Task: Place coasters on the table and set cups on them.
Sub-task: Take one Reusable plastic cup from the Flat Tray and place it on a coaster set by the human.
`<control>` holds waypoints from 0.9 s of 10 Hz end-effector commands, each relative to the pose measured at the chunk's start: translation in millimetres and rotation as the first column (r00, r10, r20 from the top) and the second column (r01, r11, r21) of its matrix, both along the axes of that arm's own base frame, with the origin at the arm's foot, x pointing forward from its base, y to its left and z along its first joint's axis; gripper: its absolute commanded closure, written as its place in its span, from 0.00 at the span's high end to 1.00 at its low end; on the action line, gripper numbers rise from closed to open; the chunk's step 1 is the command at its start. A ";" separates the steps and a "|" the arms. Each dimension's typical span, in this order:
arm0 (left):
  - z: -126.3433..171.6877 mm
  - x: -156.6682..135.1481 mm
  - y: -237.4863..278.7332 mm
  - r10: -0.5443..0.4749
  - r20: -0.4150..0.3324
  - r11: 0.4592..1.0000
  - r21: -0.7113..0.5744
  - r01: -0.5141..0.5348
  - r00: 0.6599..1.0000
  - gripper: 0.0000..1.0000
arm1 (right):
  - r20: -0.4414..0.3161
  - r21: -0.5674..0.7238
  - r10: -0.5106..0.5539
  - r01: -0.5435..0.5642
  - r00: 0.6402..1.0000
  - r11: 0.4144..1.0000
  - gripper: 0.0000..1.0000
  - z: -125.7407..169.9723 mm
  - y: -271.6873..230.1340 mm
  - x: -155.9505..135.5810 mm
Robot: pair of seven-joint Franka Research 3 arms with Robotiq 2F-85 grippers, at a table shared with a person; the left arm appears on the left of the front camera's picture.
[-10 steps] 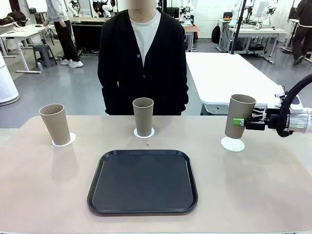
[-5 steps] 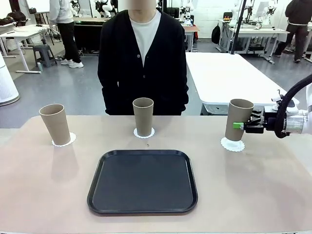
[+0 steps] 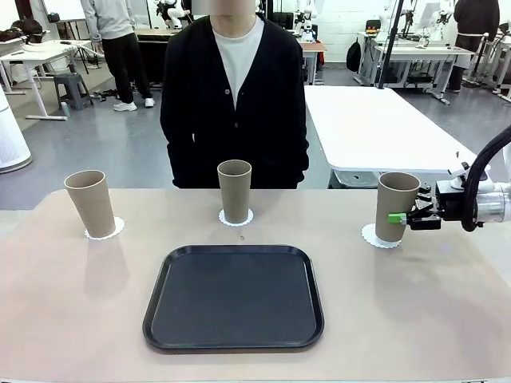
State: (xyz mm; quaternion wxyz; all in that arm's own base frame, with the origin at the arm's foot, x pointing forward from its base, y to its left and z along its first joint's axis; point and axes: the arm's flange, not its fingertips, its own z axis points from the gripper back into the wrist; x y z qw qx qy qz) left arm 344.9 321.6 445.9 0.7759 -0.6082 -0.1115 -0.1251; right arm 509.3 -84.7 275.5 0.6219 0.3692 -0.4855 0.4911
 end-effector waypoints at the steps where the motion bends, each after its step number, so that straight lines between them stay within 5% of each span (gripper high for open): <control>1: 1.8 -0.7 0.6 0.006 0.002 1.000 0.002 -0.006 1.000 1.00 | 0.013 0.032 0.008 -0.009 1.000 0.999 0.85 -1.9 -1.2 1.6; 9: 1.8 -0.7 0.6 0.006 0.002 1.000 0.002 -0.006 1.000 1.00 | -0.026 0.103 0.047 -0.044 0.999 0.994 0.85 -15.0 13.2 19.6</control>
